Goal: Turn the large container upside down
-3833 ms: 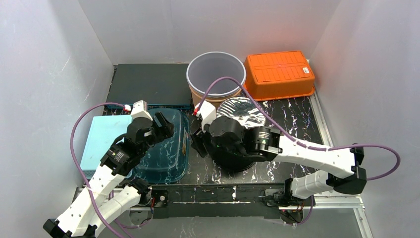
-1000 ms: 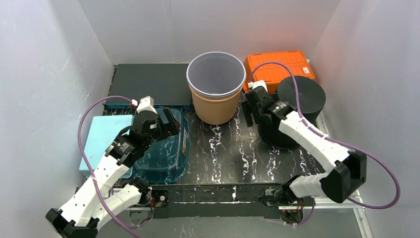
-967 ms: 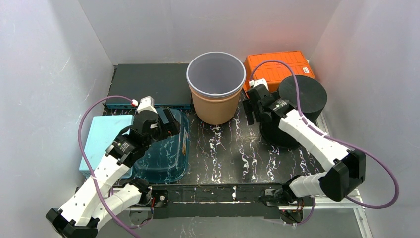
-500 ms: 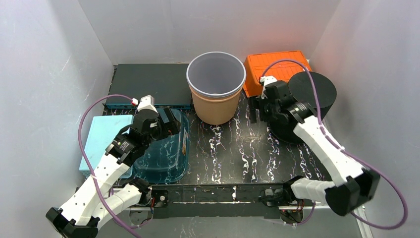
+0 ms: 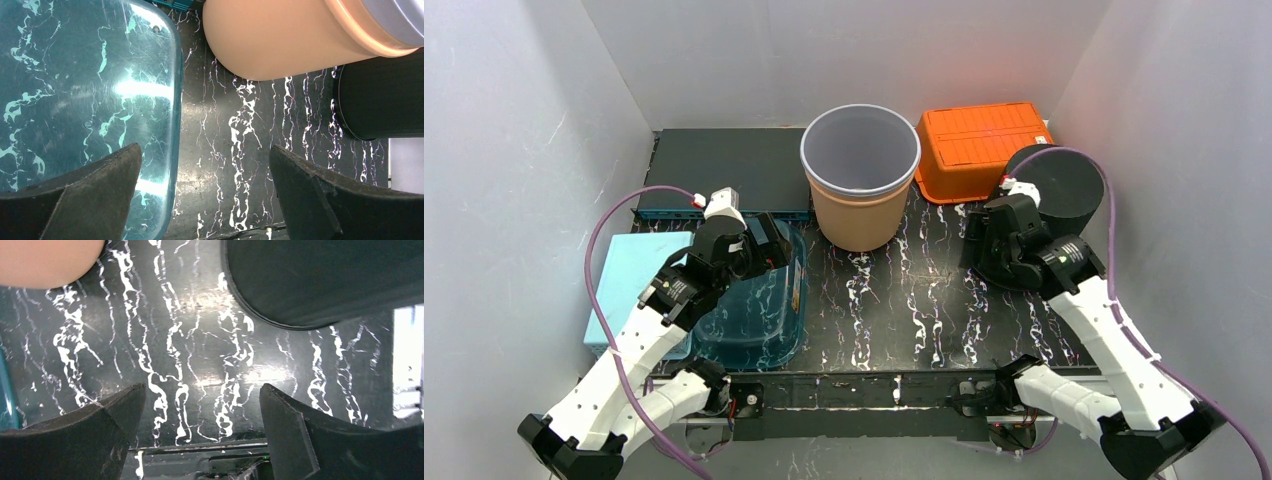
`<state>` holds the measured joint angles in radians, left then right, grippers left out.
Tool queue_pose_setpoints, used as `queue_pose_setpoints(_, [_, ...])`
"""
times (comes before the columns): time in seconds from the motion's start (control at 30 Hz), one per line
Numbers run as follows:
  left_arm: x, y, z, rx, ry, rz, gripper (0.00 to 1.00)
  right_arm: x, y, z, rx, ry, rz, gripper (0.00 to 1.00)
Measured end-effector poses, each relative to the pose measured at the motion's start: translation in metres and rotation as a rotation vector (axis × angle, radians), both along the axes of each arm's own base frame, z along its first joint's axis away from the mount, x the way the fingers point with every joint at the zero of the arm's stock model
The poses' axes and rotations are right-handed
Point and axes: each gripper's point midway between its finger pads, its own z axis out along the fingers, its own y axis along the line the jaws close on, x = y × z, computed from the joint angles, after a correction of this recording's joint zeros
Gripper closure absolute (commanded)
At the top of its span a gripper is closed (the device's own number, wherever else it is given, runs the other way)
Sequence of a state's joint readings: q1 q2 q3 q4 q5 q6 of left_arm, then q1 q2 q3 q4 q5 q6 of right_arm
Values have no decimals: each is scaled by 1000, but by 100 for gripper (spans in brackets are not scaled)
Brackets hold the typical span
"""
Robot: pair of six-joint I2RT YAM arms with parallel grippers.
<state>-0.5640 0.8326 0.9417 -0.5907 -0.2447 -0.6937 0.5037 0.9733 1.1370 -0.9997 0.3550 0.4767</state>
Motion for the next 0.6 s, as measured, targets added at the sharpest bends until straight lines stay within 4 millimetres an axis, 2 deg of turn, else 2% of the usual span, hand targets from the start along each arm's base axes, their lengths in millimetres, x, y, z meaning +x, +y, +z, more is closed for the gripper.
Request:
queue_pose_setpoints(0.17, [1, -1, 1, -4, -5, -2, 3, -6, -28, 8, -68, -51, -108, 3])
queue_pose_setpoints(0.33, [1, -1, 1, -3, -4, -5, 3, 2, -54, 16, -199, -110, -186, 2])
queue_pose_setpoints(0.6, [1, -2, 3, -6, -5, -6, 3, 24, -67, 18, -353, -137, -195, 1])
